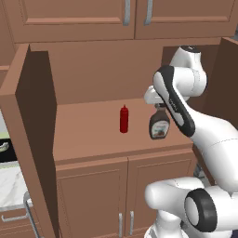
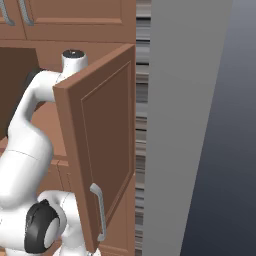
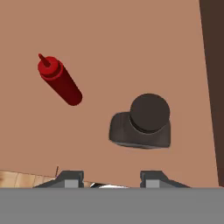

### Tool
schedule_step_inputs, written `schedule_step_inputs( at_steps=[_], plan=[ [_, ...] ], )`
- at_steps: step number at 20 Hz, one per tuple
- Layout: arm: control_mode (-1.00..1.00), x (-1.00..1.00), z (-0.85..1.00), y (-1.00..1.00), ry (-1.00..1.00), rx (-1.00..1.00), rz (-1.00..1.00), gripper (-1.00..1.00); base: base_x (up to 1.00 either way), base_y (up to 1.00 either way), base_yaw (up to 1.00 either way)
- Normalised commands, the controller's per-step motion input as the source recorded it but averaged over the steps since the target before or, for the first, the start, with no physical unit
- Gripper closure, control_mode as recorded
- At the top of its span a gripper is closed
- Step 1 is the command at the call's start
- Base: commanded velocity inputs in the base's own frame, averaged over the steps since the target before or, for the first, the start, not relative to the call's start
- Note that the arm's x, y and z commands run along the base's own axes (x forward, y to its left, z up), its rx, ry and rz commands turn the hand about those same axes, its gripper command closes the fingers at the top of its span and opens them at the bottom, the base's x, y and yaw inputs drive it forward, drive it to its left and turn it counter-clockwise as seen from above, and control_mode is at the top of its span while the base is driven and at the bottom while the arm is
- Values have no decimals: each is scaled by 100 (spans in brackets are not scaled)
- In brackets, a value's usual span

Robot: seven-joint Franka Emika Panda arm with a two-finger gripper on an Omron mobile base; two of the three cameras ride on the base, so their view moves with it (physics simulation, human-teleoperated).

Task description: Take 2 condiments from the cabinet and move them on the counter near the stove.Make sure the condiments are lined up with each other, next to each other.

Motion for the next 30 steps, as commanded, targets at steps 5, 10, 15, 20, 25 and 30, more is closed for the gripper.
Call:
schedule_step_inputs(
  at_steps=[5,10,15,20,25,30],
  plan=[
    [-100,-16,-23,6,-5,-3,0,-100,0,0,0],
    [-100,-16,-84,0,-3,0,6,-100,0,0,0],
    [-100,4,-30,-3,-7,0,2,-100,0,0,0],
    [-100,3,-1,-4,-23,-7,0,-100,0,0,0],
    [-100,5,0,-2,-19,-5,0,-100,0,0,0],
    [-100,3,0,-11,-7,0,0,-100,0,0,0]
  ],
)
